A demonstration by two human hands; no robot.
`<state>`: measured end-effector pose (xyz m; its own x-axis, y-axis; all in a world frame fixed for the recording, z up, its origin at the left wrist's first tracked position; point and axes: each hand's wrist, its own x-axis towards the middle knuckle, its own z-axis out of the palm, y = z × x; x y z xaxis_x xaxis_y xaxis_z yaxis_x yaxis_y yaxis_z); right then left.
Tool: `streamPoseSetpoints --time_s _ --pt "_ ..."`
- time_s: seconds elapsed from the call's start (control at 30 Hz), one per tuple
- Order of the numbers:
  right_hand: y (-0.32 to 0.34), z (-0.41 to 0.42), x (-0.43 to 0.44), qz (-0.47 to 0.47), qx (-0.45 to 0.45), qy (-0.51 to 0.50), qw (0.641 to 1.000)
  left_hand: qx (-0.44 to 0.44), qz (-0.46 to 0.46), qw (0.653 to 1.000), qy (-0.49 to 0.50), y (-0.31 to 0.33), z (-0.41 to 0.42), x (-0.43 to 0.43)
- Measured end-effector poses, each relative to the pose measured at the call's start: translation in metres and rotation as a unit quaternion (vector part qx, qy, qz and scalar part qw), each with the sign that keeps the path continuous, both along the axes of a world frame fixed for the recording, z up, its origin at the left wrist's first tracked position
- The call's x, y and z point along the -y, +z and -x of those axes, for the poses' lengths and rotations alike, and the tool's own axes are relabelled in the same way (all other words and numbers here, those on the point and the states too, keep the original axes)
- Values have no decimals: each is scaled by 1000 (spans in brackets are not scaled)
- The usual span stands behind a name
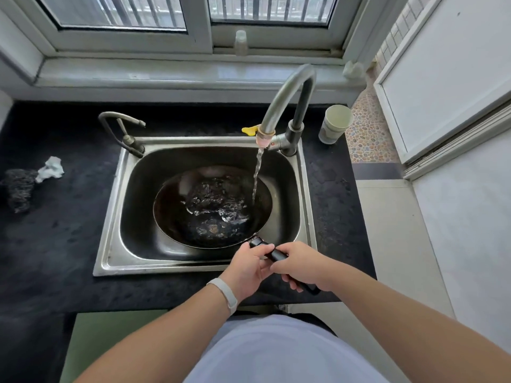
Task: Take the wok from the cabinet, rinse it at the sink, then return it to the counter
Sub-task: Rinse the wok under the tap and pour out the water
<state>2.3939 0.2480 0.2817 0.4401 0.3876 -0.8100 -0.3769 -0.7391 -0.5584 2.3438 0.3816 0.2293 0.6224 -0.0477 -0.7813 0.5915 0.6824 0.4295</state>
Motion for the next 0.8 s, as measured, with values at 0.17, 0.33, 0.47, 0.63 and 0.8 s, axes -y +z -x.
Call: streamPoseSetpoints --time_s 0.17,0.33,0.47,0.63,0.8 --pt "-5 4 3 2 -17 -29 999 -12 -8 1000 -12 -1 -1 3" --pt "-4 6 8 -13 -32 -45 998 -18 -20 999 -24 0 0 6" --pt "-6 8 13 -23 -32 -43 998 -12 -29 999 -23 -1 4 8" --pt "-10 14 13 -44 -1 -21 999 3 -41 999 -14 0 10 6" --pt "-14 13 11 -71 33 -2 997 12 -50 999 1 5 9 1"
